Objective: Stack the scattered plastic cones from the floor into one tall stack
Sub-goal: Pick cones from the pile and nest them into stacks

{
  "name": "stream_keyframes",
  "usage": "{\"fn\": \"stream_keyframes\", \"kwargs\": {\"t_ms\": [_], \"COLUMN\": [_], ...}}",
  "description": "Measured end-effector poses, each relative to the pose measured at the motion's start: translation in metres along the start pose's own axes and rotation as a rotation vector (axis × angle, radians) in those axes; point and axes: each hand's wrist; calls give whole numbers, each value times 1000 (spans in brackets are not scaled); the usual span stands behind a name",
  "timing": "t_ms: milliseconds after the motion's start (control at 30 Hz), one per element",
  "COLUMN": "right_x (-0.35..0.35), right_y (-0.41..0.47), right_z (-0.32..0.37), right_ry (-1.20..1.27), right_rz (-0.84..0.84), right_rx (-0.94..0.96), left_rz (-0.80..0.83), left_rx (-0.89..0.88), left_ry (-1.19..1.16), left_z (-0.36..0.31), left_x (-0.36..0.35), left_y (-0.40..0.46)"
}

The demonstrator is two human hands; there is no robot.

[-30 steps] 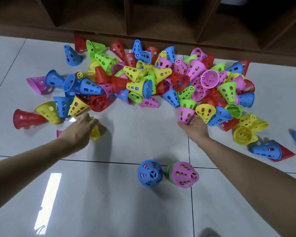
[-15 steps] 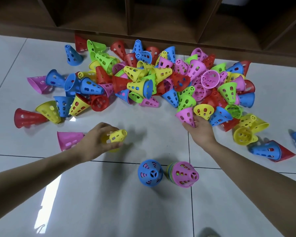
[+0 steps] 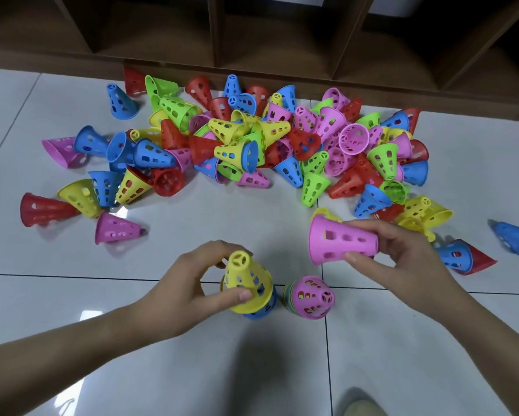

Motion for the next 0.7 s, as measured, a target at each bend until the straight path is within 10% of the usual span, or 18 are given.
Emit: {"fn": "stream_keyframes", "kwargs": {"t_ms": [400, 700], "right_x": [-2, -8], "right_y": [-24, 3], "right_z": [-29, -56], "right_ry": [-495, -335], "right_rz": [326, 91], "right_rx": [49, -51], "left_rz": [194, 233], "left_rx": [-93, -122], "left_ry": [253, 311], "left_z": [28, 40], "left_x": [-21, -11], "left_y": [-2, 2]}}
Point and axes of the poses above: each hand's wrist, its own y-axis towards the middle knuckle, its own x-axis out of the back of the hand, z = x × y, and after that the axes turned 2 degrees about x, right-handed
